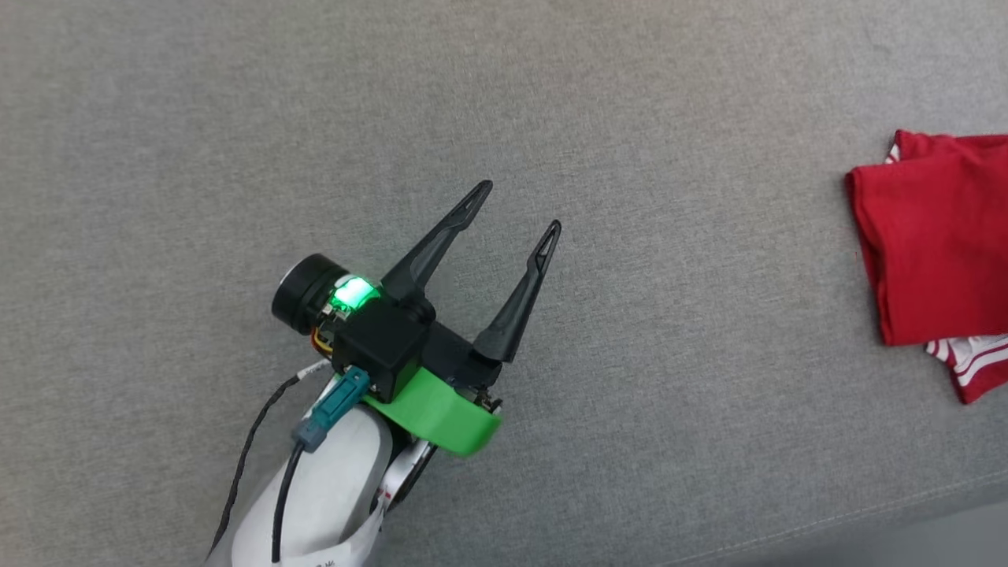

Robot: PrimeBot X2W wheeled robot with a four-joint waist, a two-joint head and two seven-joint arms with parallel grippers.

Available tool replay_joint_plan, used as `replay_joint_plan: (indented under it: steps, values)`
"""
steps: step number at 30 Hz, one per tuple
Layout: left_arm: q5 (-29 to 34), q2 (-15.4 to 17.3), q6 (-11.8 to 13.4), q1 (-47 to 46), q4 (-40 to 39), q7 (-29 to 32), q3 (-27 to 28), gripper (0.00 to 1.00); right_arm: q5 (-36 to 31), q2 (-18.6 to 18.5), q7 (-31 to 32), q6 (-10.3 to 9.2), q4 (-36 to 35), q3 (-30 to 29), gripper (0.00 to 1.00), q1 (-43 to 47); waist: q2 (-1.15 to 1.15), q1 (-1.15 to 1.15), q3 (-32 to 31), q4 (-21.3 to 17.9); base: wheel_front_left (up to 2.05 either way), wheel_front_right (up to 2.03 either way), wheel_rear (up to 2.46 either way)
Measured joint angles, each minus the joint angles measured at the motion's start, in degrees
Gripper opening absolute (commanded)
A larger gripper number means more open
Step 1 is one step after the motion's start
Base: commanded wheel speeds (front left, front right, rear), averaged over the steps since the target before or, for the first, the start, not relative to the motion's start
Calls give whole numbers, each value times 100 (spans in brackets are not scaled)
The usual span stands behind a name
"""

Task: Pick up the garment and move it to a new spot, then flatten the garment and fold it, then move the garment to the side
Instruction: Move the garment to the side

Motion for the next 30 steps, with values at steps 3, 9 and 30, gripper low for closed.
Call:
replay_joint_plan:
  steps: [3, 9, 30]
  values:
    - [49, 67, 0, -179, -131, 13, -26, 100, -349, 252, -285, 1, 544, -347, 0, -383, 0, 0, 299, -92, 0, 0, 0]
    - [172, 174, 1, -421, -499, 191, -42, 100, -1103, 632, -795, 1, 1433, -876, 0, -847, 0, 1, 768, -174, 0, 0, 0]
    - [-181, 46, 287, 22, 77, 9, 297, 100, -1282, 1249, -1474, 1, 1577, -1217, 100, -1054, 0, -1, 7, 121, 0, 0, 0]
